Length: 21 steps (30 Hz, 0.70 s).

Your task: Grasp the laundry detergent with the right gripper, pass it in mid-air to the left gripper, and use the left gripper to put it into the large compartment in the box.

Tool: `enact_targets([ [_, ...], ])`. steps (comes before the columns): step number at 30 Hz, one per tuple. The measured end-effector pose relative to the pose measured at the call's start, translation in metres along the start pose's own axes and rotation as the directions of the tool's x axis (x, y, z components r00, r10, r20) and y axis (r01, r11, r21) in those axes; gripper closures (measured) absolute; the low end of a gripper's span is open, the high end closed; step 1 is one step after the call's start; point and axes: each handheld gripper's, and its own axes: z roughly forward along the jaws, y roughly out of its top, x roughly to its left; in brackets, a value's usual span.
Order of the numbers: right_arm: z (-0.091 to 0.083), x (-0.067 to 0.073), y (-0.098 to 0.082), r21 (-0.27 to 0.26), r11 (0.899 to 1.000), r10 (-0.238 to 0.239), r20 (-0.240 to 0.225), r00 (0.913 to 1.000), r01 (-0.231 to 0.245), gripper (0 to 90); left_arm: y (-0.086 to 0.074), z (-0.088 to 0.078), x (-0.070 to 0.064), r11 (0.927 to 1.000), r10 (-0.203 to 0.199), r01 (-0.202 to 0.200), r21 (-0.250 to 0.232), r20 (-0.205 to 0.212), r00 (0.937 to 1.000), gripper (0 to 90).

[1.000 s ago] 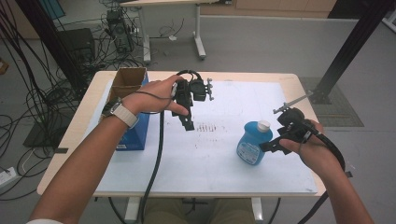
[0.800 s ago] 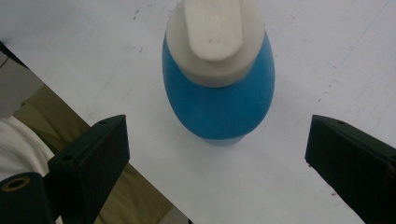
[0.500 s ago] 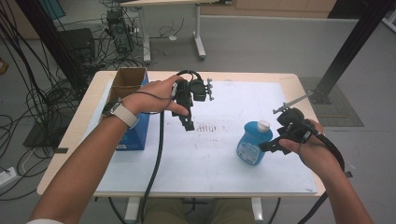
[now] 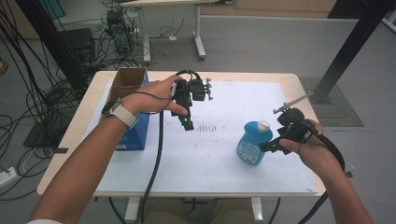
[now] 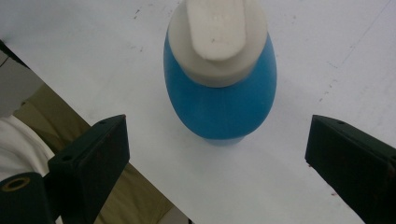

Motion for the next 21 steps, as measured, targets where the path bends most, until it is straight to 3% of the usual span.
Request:
enact_targets([
  [21, 0.001, 0.001, 0.0012, 0.0, 1.0, 0.003, -0.002, 1.0, -0.003, 6.3, -0.0014, 0.0005, -0.0001, 1.0, -0.003, 0.003, 0.001, 0.0, 1.0, 9.7],
])
